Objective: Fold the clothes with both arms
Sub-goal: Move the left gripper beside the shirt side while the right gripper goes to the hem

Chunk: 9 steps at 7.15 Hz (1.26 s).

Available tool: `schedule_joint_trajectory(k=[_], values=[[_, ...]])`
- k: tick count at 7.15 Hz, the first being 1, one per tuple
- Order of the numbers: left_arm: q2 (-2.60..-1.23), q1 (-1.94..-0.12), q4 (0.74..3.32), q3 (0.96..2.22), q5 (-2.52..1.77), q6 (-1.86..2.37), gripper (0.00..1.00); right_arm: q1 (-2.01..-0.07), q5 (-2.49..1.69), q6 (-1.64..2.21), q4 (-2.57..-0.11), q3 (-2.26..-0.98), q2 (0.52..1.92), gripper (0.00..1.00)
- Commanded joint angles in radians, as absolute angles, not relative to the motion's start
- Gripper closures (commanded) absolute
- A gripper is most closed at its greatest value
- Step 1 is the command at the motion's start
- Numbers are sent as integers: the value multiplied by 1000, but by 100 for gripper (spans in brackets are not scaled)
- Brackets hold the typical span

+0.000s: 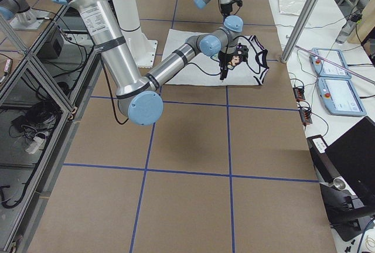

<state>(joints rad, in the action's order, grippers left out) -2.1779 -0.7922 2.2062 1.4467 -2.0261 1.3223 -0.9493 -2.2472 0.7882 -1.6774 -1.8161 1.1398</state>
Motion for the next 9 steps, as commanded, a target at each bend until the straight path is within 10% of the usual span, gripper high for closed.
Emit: schedule_joint_trajectory(k=[1,9], values=[[-1995,-793,2081,1732,-2071,1267,0,-866,-2206,912,-1677,-1960,1218,0],[-1801,-779,2029,2029,-2063,1253,0,-279,-1712,1393,-1267,-2103,1549,0]])
